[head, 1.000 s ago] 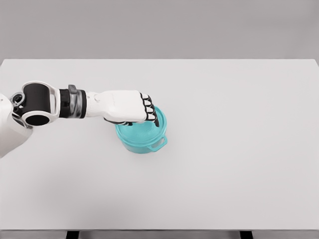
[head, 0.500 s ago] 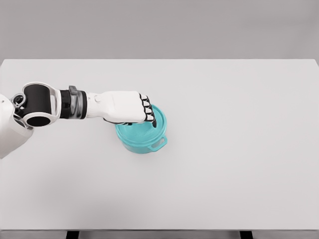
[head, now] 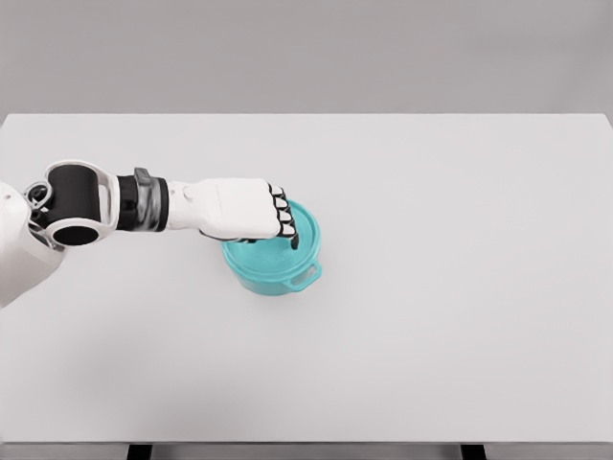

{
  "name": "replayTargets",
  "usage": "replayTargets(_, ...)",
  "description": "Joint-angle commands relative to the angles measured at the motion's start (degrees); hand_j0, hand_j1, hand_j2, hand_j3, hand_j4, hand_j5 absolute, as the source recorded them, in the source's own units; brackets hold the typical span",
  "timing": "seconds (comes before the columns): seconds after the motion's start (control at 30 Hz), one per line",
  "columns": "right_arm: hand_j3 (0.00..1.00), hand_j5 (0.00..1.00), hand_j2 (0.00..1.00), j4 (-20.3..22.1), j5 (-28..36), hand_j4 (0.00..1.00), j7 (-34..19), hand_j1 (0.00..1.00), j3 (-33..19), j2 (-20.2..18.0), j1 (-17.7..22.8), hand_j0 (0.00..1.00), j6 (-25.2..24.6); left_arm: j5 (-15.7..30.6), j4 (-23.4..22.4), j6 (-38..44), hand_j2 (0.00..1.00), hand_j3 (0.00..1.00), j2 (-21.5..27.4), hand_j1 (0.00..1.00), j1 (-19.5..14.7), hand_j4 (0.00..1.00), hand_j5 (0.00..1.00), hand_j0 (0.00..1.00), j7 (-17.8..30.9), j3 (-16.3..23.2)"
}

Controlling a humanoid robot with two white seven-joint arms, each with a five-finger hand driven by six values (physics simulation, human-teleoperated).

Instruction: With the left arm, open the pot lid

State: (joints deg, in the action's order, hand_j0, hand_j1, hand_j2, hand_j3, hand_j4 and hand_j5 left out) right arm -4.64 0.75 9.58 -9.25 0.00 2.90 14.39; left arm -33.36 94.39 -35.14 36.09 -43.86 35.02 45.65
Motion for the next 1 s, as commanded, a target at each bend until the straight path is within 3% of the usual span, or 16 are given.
replayTargets(0.0, 1.00, 1.00, 1.00, 0.0, 0.0, 1.00, 0.1, 1.00, 0.0, 0.0, 0.0, 1.00, 0.0, 0.2, 0.0, 0.1, 0.66, 0.66, 0.0, 0.66, 0.0, 0.66, 0.66, 0.66, 0.0, 0.1)
replayTargets(0.97, 1.00, 1.00, 1.00, 0.0, 0.0, 1.00, 0.0, 1.00, -0.1, 0.0, 0.0, 1.00, 0.0, 0.4, -0.1, 0.1, 0.53, 0.53, 0.2, 0.53, 0.0, 0.53, 0.53, 0.53, 0.0, 0.3)
